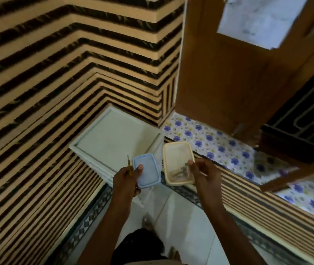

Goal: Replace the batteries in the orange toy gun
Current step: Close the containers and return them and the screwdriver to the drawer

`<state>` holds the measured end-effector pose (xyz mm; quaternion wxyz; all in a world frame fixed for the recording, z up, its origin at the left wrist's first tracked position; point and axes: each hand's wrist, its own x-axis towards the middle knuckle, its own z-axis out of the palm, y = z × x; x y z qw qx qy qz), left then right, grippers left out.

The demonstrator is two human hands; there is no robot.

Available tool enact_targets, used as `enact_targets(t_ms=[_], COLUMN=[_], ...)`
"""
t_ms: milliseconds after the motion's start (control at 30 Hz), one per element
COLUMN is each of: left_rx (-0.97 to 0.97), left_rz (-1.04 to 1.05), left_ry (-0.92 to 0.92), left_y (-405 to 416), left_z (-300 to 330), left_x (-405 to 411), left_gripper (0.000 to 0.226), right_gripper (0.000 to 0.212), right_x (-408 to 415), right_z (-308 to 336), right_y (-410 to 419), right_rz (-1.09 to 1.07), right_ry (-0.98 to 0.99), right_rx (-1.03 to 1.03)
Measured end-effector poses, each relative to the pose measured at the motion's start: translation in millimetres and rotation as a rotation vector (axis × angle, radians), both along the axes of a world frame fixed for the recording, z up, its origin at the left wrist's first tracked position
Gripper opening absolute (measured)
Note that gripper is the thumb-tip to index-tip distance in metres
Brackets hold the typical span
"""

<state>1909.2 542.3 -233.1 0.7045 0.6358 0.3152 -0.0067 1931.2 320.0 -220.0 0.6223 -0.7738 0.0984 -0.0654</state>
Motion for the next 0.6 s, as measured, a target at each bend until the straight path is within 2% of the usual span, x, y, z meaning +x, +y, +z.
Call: enact_targets(t_ms=[133, 233, 300, 600], left_rx=[0.018, 0.029, 0.038, 0.027], left_rz=[0.131, 0.212, 0.243, 0.375], left_ry=[0.041, 0.070, 0.127, 0.261], left_y=[24.4, 50.1, 60.3, 98.2], left_z=[-19.1, -39.9, -48.7, -89.7], left_x=[30.4, 59.3, 72.2, 130.1], left_gripper=[0.024, 0.031, 0.032, 0.027], right_gripper=[0.021, 0.020, 0.017, 0.019], right_x=[54.2, 98.1, 114.7, 204.5], right_z=[-16.1, -36.7, -48.7, -75.0], right_y=[24.4, 51.1, 62.8, 132.1], right_rz=[0.111, 0.171, 0.209, 0.388], right_ry=[-0.016, 0.062, 0.126, 0.194], right_rx=[-0.069, -0.103, -0.131, -0.261])
